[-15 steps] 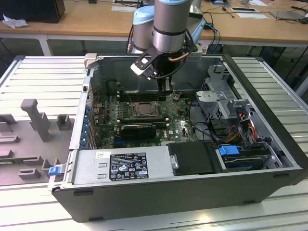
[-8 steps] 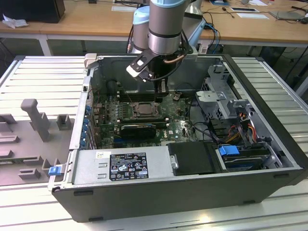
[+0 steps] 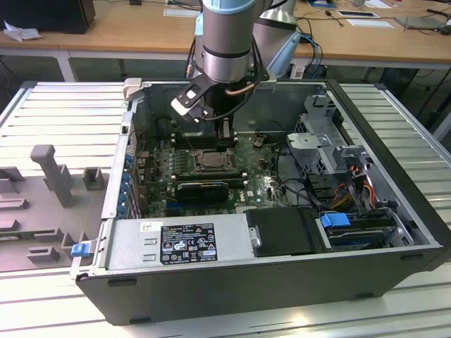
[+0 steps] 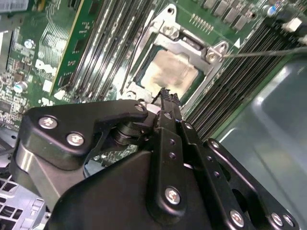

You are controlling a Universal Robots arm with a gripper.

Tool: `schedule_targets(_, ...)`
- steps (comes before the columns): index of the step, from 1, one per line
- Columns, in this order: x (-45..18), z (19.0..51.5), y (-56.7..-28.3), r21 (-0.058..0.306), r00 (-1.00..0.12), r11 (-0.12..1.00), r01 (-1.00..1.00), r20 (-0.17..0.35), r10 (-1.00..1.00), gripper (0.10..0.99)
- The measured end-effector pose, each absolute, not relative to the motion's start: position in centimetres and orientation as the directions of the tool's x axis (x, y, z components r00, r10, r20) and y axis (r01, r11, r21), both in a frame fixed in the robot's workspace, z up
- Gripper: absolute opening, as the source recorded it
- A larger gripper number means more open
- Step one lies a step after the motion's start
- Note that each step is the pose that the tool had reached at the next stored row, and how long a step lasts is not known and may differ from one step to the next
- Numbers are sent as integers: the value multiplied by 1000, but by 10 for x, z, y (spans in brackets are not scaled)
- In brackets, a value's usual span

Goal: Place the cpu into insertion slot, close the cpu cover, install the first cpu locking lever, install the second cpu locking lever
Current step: 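Close the cpu cover, then install the first cpu locking lever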

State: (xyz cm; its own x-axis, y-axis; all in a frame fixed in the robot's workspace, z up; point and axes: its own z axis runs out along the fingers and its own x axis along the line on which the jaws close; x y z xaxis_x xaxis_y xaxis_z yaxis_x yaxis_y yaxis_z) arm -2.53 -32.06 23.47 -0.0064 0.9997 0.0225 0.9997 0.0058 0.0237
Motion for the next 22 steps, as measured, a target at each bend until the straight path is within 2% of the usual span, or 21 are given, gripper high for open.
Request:
schedule_targets(11,-37,240,-321,24,-6,6,1000,23,1000,106)
schedule_targets(16,-37,267,-321,24,-6,6,1000,22,1000,106)
schedule_targets(22,-37,280,-320,24,-6,6,1000,22,1000,106)
